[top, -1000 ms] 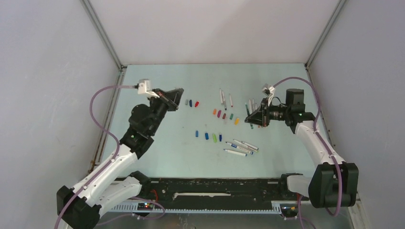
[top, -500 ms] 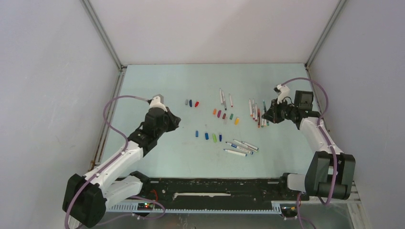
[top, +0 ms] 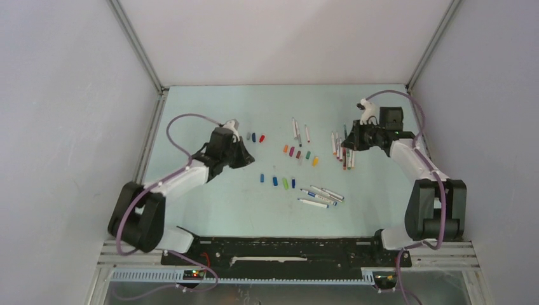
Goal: Open the pen caps
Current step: Place the pen cap at the center of the board.
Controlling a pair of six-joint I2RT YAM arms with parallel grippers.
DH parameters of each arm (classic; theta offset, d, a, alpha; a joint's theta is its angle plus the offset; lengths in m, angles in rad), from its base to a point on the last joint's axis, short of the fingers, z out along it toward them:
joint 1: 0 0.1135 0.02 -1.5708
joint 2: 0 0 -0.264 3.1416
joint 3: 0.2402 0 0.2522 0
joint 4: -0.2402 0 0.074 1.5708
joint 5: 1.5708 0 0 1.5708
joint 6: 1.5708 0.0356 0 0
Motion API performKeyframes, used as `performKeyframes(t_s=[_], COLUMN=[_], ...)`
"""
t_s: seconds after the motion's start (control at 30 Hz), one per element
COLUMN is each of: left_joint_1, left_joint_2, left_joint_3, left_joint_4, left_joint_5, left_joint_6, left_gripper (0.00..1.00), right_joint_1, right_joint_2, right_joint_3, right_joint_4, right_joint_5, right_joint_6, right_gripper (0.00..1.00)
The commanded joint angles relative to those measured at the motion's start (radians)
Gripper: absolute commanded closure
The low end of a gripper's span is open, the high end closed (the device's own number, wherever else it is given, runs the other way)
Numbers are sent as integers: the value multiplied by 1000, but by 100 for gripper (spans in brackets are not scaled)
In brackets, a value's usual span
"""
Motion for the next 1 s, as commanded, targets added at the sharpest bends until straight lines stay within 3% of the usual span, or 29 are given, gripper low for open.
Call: performKeyframes(t_s=[0.0, 0.27, 0.47, 0.67, 0.97], left_joint_1=[1, -35, -46, -50, -52], left_joint_2=[176, 492, 652, 751, 823], left_joint_3=[263, 645, 832, 931, 1001], left_joint_4=[-50, -266, -373, -430, -467], left_joint_5=[111, 43, -12, -51, -54], left_joint_6=[83, 147, 173, 183, 191], left_gripper=[100, 99, 98, 96, 92], right_joint_1=[79, 139, 202, 221, 221], right_joint_2=[72, 206, 314, 475, 603], right_joint_3=[130, 253, 361, 488, 584], right_joint_4=[-23, -11, 9, -7, -46], right_joint_5=[2, 8, 59, 66, 215], right_joint_6=[89, 121, 207, 314, 381], right_gripper=[97, 96, 92, 91, 90])
